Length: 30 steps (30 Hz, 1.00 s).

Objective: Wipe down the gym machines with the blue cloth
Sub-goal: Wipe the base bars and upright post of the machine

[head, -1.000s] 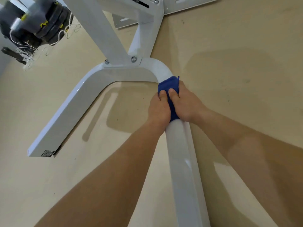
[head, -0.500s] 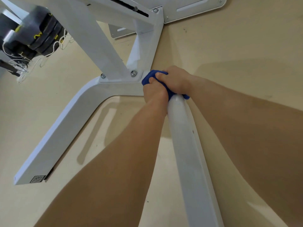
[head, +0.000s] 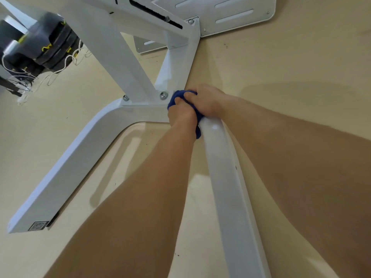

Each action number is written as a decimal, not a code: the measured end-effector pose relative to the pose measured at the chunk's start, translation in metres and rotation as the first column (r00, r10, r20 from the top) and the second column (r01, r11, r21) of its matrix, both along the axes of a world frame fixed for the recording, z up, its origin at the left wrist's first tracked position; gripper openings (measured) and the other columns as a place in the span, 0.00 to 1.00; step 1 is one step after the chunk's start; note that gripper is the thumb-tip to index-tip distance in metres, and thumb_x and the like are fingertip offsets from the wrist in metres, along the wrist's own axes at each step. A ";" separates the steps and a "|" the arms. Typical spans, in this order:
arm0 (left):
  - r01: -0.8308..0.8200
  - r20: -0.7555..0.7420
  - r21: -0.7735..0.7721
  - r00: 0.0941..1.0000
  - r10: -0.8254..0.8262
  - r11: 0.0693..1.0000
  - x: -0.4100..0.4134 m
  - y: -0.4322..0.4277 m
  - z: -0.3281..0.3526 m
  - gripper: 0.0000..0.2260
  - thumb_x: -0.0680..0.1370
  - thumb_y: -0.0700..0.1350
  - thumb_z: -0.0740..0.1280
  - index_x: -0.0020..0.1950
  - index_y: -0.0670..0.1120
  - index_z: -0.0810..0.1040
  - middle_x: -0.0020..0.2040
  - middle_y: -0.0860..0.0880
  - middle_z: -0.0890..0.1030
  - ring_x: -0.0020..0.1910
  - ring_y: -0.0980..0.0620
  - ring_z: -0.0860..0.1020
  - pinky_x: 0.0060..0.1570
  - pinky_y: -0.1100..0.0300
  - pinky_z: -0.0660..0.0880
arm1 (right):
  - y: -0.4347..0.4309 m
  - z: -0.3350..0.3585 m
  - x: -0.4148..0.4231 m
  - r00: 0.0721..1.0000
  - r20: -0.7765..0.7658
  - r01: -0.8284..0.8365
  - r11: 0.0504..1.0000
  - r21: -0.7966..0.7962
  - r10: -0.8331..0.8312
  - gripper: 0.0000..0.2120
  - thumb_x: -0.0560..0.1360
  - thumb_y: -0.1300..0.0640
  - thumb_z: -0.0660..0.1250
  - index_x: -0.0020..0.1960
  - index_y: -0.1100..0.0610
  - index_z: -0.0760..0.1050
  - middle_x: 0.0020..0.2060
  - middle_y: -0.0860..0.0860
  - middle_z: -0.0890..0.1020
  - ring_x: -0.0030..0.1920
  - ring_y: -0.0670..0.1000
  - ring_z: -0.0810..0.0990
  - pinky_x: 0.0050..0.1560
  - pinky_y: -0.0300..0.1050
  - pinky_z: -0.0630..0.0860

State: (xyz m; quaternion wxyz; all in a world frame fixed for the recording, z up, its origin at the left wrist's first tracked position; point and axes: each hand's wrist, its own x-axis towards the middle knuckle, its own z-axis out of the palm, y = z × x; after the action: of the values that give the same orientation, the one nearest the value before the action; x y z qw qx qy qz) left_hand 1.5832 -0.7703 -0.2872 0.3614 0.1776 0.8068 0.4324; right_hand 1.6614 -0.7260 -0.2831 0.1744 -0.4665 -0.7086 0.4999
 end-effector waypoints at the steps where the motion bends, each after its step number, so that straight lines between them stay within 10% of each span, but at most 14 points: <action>1: 0.041 -0.026 -0.024 0.999 -0.042 0.999 -0.003 -0.005 0.003 0.16 0.83 0.55 0.53 0.54 0.46 0.75 0.53 0.44 0.82 0.52 0.42 0.81 0.57 0.45 0.77 | -0.004 0.000 0.001 0.999 0.034 -0.003 1.000 0.020 0.002 0.17 0.85 0.51 0.54 0.62 0.58 0.76 0.54 0.56 0.82 0.54 0.56 0.80 0.54 0.48 0.74; 10: 0.402 -0.142 -0.099 0.900 -0.412 0.910 0.024 -0.062 0.007 0.22 0.83 0.57 0.51 0.56 0.43 0.77 0.51 0.42 0.83 0.51 0.41 0.81 0.56 0.41 0.77 | -0.072 -0.008 0.044 0.985 -0.082 0.145 0.987 -0.069 -0.151 0.19 0.86 0.52 0.50 0.72 0.60 0.64 0.62 0.60 0.78 0.59 0.59 0.77 0.56 0.49 0.72; 18: 0.518 -0.190 -0.125 0.825 -0.533 0.846 0.056 -0.165 0.020 0.19 0.86 0.52 0.49 0.58 0.44 0.75 0.40 0.52 0.77 0.36 0.56 0.75 0.30 0.68 0.70 | -0.180 -0.024 0.073 0.905 -0.311 0.230 0.949 -0.217 -0.290 0.21 0.83 0.53 0.54 0.75 0.49 0.57 0.60 0.49 0.76 0.55 0.49 0.78 0.57 0.49 0.76; 30: 0.462 -0.094 -0.241 0.864 -0.494 0.854 0.106 -0.337 0.025 0.17 0.85 0.53 0.50 0.64 0.48 0.72 0.54 0.52 0.80 0.52 0.53 0.79 0.53 0.59 0.75 | -0.363 -0.014 0.127 0.926 -0.250 0.205 0.933 -0.294 -0.282 0.24 0.81 0.48 0.53 0.76 0.43 0.54 0.60 0.45 0.77 0.58 0.46 0.78 0.61 0.53 0.76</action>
State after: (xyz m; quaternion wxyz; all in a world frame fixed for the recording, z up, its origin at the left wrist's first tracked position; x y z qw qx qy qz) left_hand 1.6893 -1.1073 -0.2621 0.4114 0.3662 0.8034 0.2261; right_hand 1.7884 -1.0886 -0.2976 0.2737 -0.4928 -0.5389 0.6259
